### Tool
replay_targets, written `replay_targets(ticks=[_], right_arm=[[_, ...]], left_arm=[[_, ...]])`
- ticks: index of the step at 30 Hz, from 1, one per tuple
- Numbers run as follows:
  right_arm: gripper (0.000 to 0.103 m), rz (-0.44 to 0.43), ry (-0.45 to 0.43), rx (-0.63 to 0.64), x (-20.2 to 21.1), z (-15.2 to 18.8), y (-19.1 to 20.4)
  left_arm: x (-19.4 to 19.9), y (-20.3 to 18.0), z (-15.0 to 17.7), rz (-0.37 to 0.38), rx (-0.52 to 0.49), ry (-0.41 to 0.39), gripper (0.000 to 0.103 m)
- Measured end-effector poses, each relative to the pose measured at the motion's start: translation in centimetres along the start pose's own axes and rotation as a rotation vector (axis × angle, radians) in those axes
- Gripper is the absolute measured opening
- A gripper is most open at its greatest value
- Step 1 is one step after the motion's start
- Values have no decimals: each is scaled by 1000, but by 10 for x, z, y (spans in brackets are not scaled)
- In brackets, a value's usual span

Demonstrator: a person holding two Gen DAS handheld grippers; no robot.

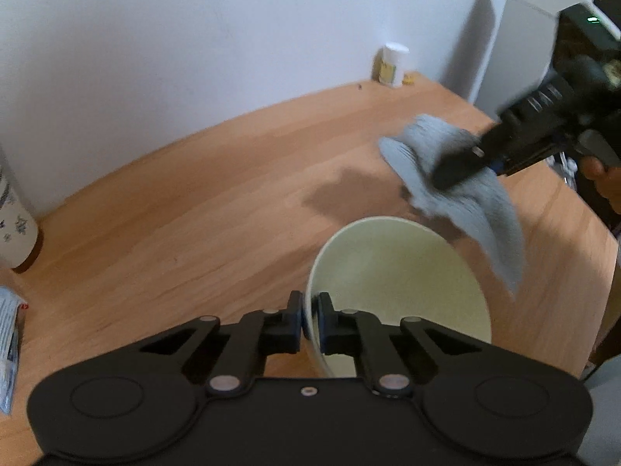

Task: Clean bowl
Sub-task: 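Wipe the cloth over the bowl's outer wall with the right gripper while the left gripper holds the rim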

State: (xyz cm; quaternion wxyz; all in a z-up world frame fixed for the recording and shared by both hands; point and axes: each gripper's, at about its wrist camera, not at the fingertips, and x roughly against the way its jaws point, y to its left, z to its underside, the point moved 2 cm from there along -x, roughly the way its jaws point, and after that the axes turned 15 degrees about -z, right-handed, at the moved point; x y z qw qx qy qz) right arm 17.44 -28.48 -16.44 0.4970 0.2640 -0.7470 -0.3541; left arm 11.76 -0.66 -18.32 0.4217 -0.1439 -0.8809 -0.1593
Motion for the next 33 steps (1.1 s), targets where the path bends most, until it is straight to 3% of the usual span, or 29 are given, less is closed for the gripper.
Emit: replay_targets(ticks=[3, 10, 15, 20, 25, 33], right_arm=[[24, -85, -11, -84, -3, -9, -5], [25, -158, 187, -189, -68, -3, -7], [26, -165, 275, -200, -95, 4, 0], [28, -170, 327, -111, -110, 3, 22], [28, -155, 337, -119, -107, 14, 14], [28, -145, 245, -306, -79, 50, -27]], left_arm=[[10, -4, 3, -8, 34, -31, 7], [22, -12, 11, -53, 84, -53, 8], [31, -19, 14, -94, 51, -69, 8], [35, -19, 19, -126, 84, -69, 10], [33, -11, 26, -142, 139, -38, 13], [32, 3, 41, -163, 208, 19, 12]])
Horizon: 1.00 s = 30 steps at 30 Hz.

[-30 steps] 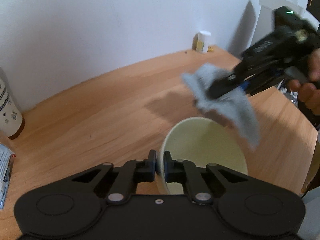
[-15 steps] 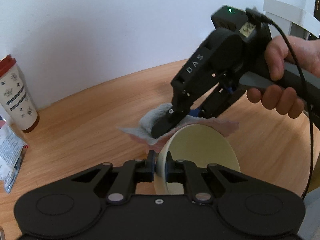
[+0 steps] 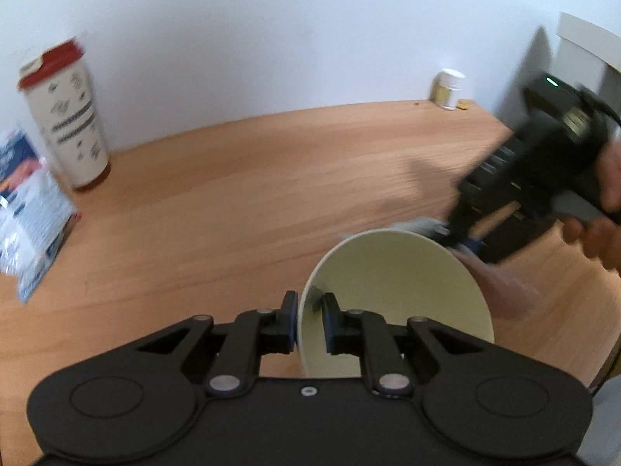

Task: Clean bowl
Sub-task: 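Wipe the cloth over the bowl's outer wall with the right gripper while the left gripper holds the rim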

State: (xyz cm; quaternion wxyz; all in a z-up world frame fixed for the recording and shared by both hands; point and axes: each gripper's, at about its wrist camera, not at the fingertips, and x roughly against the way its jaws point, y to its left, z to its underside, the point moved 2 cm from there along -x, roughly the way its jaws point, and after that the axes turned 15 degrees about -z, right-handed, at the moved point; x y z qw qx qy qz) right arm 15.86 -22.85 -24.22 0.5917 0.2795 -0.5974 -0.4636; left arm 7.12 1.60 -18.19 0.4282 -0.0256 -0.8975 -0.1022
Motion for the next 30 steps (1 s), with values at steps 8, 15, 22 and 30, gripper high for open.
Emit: replay_targets(ticks=[8, 15, 22, 30], right_arm=[[28, -30, -48, -119, 5, 17, -15], [29, -78, -69, -108, -14, 3, 9], [29, -36, 26, 14, -50, -8, 50], [29, 27, 63, 116, -51, -3, 64]], left_arm=[[-6, 12, 5, 8, 61, 41, 11], [-3, 12, 4, 54, 51, 32, 11], [6, -2, -3, 80, -49, -15, 13], [5, -1, -2, 97, -46, 1, 14]])
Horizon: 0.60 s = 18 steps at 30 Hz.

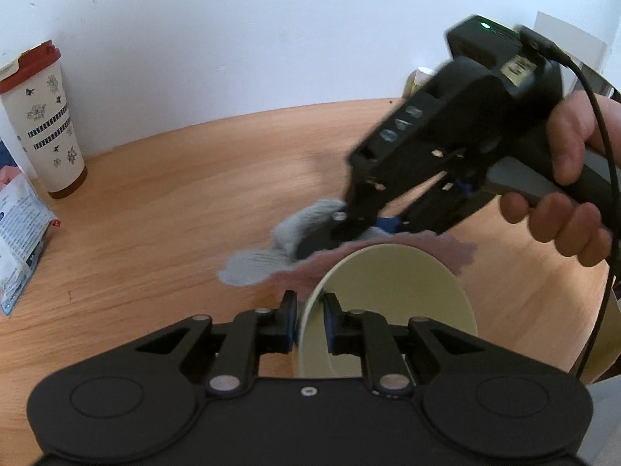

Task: Clean bowl
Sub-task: 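Wipe the cloth over the bowl's outer wall with the right gripper while the left gripper holds the rim, then rub the cloth along the bowl's outer wall with the right gripper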

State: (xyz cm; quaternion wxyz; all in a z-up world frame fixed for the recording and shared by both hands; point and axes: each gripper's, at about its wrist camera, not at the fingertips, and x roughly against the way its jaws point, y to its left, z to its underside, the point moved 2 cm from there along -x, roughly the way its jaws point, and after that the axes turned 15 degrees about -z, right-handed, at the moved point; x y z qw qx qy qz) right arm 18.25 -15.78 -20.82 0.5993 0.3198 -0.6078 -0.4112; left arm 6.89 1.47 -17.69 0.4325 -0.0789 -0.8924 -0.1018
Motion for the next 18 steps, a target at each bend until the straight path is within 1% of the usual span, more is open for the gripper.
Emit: replay_targets(ticks=[3, 7, 11, 15, 18], right_arm=[[29, 21, -19, -31, 11, 5, -12], [29, 27, -54, -81, 29, 13, -31], [29, 41, -75, -98, 39, 19, -39], [29, 51, -83, -91, 45, 23, -41], [29, 66, -94, -56, 51, 27, -38]], left_arm=[[-1, 2, 2, 7, 17, 13, 15], [-4, 3, 1, 0, 7, 21, 15], [-10, 7, 0, -5, 28, 47, 14], [-16, 13, -1, -7, 43, 72, 12], [-15, 12, -3, 0, 59, 87, 12]])
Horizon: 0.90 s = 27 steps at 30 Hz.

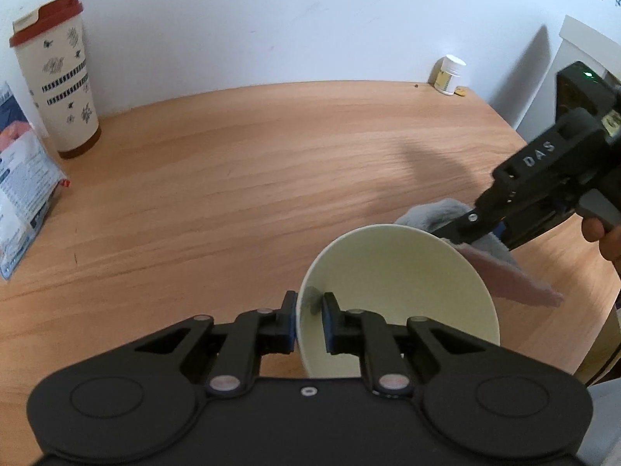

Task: Clean bowl
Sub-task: 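Rub the cloth along the bowl's outer wall with the right gripper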

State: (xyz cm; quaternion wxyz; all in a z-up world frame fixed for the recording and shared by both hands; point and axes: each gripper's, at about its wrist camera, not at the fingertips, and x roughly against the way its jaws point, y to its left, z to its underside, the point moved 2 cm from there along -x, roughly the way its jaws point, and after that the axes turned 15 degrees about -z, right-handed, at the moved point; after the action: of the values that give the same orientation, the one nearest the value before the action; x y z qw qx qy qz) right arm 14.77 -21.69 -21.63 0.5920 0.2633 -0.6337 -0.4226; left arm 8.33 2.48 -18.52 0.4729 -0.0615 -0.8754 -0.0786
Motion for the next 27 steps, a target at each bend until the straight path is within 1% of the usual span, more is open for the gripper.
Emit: replay_targets(ticks=[4, 7, 13, 14, 15, 17, 19, 20, 22, 23, 25, 27], right_arm=[[29, 43, -20, 108, 10, 5, 11], [29, 58, -35, 156, 19, 6, 18], [29, 56, -70, 174, 35, 3, 20], [29, 54, -75, 174, 36, 3, 20], [29, 53, -81, 176, 38, 3, 20], [29, 56, -86, 188, 41, 3, 20], [29, 57, -87, 192, 43, 5, 20], [29, 56, -88, 189, 44, 5, 19], [29, 55, -91, 183, 46, 6, 18], [29, 54, -94, 179, 47, 6, 18], [29, 40, -94, 177, 49, 8, 17], [30, 29, -94, 172, 50, 9, 16]], left_arm=[[-2, -1, -1, 1, 8, 25, 12], [-1, 1, 0, 3, 0, 50, 11], [-1, 2, 2, 10, 7, 107, 10], [0, 2, 3, 2, -3, 110, 15], [1, 3, 3, -10, -10, 113, 22], [3, 9, 3, -7, 10, 125, 26], [2, 13, 2, 10, 26, 135, 27], [2, 15, 0, 22, 22, 139, 30], [2, 17, -6, 23, -11, 136, 36], [2, 17, -12, 14, -49, 123, 41], [3, 17, -20, 12, -109, 106, 43], [0, 11, -34, 62, -193, 114, 49]])
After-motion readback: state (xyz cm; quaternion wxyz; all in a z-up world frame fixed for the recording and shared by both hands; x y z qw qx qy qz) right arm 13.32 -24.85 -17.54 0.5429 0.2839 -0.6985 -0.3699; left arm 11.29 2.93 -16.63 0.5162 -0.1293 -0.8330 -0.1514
